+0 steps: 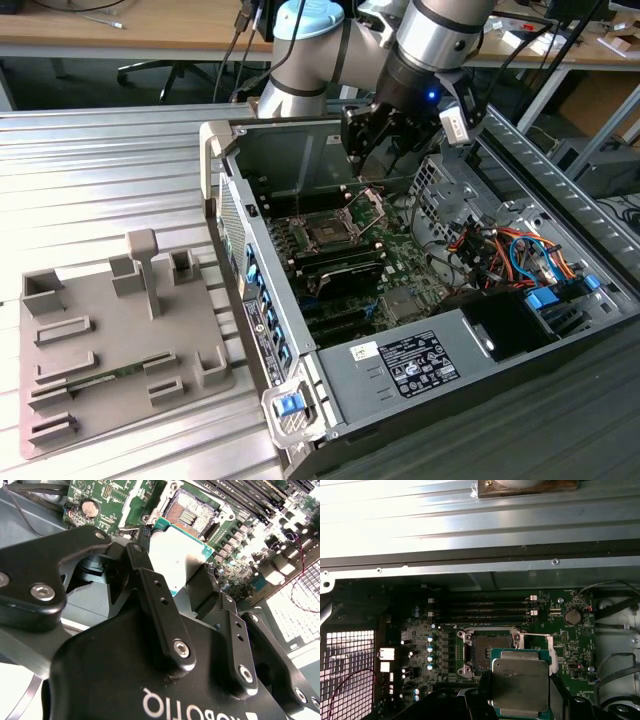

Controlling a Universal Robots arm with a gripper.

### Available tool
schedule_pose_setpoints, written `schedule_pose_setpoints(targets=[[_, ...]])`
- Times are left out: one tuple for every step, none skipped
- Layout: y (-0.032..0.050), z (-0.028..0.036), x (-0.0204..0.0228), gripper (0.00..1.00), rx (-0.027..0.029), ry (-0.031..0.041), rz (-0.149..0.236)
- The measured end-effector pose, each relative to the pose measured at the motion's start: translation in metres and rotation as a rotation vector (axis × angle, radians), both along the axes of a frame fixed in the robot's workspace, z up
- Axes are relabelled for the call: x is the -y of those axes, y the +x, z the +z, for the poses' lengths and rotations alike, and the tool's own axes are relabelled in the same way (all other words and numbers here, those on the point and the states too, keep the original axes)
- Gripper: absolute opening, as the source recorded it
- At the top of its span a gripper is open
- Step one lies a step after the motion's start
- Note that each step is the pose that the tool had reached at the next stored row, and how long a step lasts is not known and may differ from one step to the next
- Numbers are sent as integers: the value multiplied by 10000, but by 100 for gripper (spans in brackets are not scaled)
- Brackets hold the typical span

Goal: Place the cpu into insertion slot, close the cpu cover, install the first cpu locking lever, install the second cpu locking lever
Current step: 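Place the cpu into insertion slot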

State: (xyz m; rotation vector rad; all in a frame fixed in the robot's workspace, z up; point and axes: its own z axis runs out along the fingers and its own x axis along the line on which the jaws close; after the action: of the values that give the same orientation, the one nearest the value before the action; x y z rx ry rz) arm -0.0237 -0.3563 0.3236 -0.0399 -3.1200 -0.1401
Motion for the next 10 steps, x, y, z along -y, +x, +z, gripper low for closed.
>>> schedule_pose_setpoints(targets=[[0, -2, 0, 54, 0, 0, 0], [0, -5, 0, 54, 0, 0, 0], [0, -7, 0, 54, 0, 0, 0], [0, -10, 0, 54, 0, 0, 0], [0, -14, 0, 54, 0, -1, 0], [0, -18, 0, 54, 0, -1, 0], [0, -21, 0, 54, -1, -1, 0], [0, -23, 0, 54, 0, 0, 0], [0, -27, 0, 54, 0, 0, 0], [0, -29, 0, 54, 0, -1, -1]])
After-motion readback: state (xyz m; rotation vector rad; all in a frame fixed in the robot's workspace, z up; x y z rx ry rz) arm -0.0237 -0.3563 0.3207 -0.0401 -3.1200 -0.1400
